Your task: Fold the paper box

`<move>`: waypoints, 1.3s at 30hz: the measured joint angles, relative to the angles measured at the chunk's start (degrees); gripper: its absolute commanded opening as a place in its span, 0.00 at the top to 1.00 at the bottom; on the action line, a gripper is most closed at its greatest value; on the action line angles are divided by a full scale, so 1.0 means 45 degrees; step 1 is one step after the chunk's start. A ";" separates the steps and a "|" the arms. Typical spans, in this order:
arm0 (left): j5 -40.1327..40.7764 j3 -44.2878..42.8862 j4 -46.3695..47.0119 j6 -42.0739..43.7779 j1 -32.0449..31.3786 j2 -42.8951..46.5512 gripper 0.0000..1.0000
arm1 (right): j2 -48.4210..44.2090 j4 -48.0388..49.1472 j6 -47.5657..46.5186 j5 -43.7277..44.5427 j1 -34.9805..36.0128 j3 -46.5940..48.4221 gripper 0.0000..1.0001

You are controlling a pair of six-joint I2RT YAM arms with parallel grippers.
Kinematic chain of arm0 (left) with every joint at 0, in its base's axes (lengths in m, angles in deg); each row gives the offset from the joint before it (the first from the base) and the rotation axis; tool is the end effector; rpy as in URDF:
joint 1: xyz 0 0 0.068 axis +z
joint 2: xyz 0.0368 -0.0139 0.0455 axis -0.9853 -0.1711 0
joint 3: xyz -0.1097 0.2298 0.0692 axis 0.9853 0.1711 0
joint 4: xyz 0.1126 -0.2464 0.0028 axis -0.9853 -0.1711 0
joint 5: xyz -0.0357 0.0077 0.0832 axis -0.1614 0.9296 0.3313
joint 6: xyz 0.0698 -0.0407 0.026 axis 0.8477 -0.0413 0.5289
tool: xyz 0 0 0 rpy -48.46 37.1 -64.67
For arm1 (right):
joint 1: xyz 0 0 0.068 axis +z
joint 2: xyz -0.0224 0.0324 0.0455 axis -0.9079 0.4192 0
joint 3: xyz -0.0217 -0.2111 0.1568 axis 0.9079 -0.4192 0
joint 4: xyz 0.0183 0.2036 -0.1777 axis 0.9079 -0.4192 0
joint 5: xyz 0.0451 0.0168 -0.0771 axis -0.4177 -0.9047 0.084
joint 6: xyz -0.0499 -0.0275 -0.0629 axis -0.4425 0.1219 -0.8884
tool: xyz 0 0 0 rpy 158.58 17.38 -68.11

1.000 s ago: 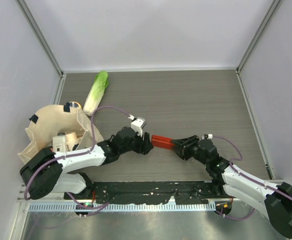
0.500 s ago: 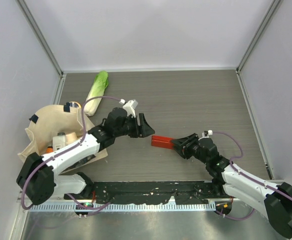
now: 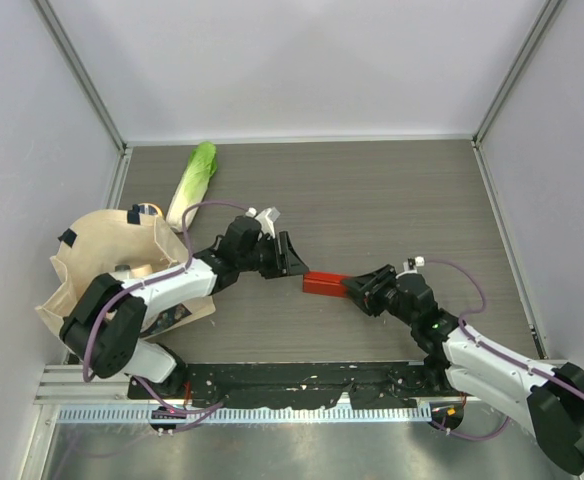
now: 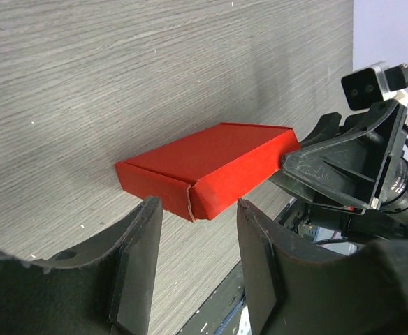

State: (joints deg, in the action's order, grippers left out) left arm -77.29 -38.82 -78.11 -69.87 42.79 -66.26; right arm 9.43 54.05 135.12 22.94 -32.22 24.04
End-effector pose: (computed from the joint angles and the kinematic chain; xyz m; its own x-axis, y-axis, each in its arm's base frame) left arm 0.2507 -0.2255 0.1655 -0.8992 -0.1779 -0.3996 0.2062 0.6332 -0.7460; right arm 0.1750 0.1198 0.1123 -0.6311 0.7731 -0.0636 0.3052 0.3229 0.8959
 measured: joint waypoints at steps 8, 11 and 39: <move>-0.0559 0.0403 0.1277 -0.0141 0.0000 -0.0957 0.73 | 0.0476 0.0005 -0.0466 0.0005 -0.0053 0.0189 0.55; -0.0826 0.0704 0.1962 -0.0291 0.0058 -0.1083 0.77 | 0.0578 0.0005 -0.0918 0.0005 -0.0083 0.0214 0.52; -0.1146 0.0899 0.3619 0.0107 0.0083 -0.1729 0.82 | 0.1127 -0.4469 -1.0292 -0.1661 -0.1802 0.3565 0.67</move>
State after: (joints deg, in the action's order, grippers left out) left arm -82.45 -34.78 -61.83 -69.38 43.16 -74.04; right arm 14.50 33.94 88.81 15.46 -40.33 40.08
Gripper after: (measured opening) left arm 0.207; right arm 0.412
